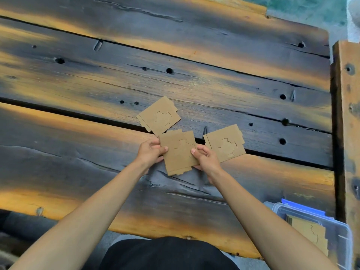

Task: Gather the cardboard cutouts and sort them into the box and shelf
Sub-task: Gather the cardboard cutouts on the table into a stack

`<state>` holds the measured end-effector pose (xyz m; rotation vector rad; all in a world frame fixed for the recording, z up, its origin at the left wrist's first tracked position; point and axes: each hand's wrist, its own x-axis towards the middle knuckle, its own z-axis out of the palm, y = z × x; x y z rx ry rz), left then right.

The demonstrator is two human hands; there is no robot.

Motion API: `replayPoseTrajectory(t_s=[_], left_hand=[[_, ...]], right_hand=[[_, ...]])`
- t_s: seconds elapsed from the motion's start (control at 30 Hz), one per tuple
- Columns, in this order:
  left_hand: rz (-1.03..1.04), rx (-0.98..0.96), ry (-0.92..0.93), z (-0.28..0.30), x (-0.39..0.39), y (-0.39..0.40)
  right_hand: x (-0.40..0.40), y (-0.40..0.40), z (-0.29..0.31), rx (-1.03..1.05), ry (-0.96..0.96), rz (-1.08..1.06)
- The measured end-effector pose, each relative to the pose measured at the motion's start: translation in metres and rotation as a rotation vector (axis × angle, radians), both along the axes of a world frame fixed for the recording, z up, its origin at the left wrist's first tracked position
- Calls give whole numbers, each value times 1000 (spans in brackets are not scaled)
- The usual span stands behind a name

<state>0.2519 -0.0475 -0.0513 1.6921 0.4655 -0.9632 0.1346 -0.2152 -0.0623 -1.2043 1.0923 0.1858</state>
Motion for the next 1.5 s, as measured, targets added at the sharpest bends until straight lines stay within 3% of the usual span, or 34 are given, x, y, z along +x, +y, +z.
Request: replayPoseTrajectory(t_s=[0.17, 0.37, 0.7, 0.9, 1.5], left_hand=[[-32, 173, -146, -16, -5, -9], [-151, 428, -312, -22, -9, -18], [-14, 395, -139, -25, -2, -23], [35, 232, -147, -25, -9, -22], [-2, 156, -322, -14, 22, -4]], right_hand=[[2, 7, -19, -308, 149, 108], [9, 15, -17, -563, 158, 215], [11, 5, -20, -521, 166, 246], [6, 3, -19, -469, 127, 245], [26, -3, -6, -123, -4, 132]])
